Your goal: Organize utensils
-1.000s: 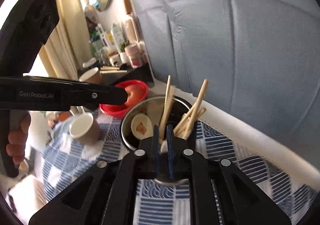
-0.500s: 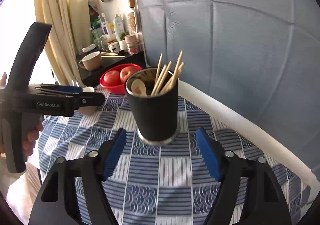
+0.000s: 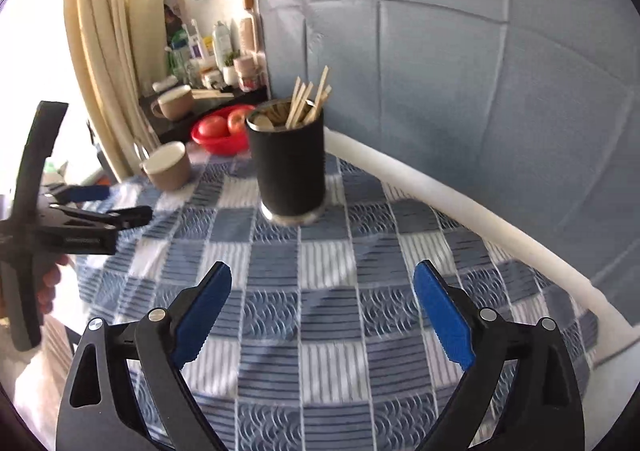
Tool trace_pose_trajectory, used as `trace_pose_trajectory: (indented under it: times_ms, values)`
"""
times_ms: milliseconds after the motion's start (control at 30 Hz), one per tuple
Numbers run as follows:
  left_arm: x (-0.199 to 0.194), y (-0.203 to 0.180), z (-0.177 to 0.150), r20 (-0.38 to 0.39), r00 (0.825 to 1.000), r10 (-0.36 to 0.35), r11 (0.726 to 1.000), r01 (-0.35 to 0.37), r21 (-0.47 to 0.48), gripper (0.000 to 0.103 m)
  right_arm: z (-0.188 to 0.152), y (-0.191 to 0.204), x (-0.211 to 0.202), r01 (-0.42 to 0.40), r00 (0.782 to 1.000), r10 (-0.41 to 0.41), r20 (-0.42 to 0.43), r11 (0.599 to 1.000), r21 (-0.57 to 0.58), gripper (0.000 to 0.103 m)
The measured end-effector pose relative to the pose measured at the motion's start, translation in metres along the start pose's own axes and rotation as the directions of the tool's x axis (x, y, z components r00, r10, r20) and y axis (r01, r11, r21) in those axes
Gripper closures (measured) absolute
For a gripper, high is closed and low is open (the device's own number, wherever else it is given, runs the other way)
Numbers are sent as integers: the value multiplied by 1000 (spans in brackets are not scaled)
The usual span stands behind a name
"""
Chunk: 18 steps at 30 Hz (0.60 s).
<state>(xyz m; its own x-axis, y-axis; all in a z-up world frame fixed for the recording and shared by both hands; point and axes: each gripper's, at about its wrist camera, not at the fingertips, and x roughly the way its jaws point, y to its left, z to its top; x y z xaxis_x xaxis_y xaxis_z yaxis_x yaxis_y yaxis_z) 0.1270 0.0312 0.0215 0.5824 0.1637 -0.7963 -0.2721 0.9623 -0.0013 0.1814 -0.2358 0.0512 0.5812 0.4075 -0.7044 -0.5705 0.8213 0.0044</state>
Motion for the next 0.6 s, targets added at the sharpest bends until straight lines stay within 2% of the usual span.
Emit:
trace_pose_trajectory:
  times_ms: [233,333,467,533,600]
  values:
    - [-31,-5,-35,5,998,55,997,-55,51,6,-37,2,-23,-27,997,29,-78,999,29,9]
    - [-45,-9,-46,29,999,29,999,-31,44,6,-45,7,-33,-10,996,14,-91,999,38,9]
    - [-61,-18,-58,41,999,-30,999,30,15,6,-45,12,-52,-48,994,58,-94,993,104,8]
    - [-70,-22,-63,52,998,-26,1000,26,5,6,-44,15,-64,-62,994,71,-79,992,106,8]
    - [-77,-28,-66,55,998,-11,1000,10,10,6,-45,21,-78,-45,997,51,-59,994,102,8]
